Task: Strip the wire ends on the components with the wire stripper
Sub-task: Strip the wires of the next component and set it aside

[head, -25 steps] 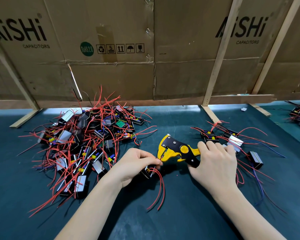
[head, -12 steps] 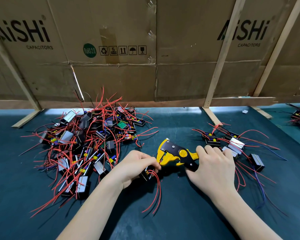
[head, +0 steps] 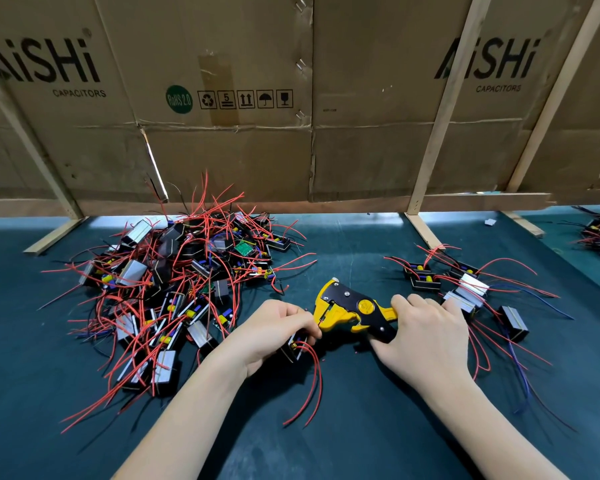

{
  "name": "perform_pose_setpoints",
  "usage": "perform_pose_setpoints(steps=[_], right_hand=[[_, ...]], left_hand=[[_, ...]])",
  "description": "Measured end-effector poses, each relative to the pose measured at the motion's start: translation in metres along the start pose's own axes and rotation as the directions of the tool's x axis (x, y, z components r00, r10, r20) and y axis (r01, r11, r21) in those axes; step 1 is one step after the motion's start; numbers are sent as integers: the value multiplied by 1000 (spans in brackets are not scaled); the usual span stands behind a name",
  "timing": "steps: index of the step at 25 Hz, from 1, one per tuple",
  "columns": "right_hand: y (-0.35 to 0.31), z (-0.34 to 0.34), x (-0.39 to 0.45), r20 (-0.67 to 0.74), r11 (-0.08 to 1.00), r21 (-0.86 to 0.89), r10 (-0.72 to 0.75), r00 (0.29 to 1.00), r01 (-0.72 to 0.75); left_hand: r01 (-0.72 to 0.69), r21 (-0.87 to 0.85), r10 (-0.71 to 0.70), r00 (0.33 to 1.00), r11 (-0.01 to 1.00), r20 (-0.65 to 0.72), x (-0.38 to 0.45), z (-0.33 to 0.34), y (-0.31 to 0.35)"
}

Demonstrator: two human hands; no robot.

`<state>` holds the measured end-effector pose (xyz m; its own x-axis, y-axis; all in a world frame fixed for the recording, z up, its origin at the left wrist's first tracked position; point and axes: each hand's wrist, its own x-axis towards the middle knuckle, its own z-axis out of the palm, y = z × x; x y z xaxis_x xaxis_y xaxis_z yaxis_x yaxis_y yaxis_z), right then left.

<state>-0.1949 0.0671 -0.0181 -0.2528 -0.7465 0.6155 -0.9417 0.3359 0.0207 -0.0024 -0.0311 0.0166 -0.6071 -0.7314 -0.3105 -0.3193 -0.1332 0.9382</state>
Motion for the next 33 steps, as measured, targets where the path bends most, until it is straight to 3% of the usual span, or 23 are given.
perform_pose_setpoints(steps=[8, 14, 18, 25, 30, 33], right_hand=[[-2, -2, 1, 29, 1000, 27, -11, 1000, 11], [3, -7, 4, -59, 997, 62, 41, 997, -37], [8, -1, 4, 7, 997, 19, 71, 997, -71], [12, 5, 4, -3, 993, -3, 121, 993, -121], [13, 6, 4, -4, 992, 1, 128, 992, -128], [8, 6, 3, -26, 996, 10, 88, 996, -88]], left_hand=[[-41, 27, 39, 998, 999, 44, 1, -6, -1], [-88, -44, 93, 987, 995, 131, 0, -8, 2], [-78, 57, 67, 982, 995, 179, -3, -11, 2], [-211, 133, 203, 977, 968, 72, 2, -12, -6], [-264, 153, 240, 958, 952, 158, 0, -9, -4], [-276, 170, 254, 957, 946, 142, 0, -4, -3]])
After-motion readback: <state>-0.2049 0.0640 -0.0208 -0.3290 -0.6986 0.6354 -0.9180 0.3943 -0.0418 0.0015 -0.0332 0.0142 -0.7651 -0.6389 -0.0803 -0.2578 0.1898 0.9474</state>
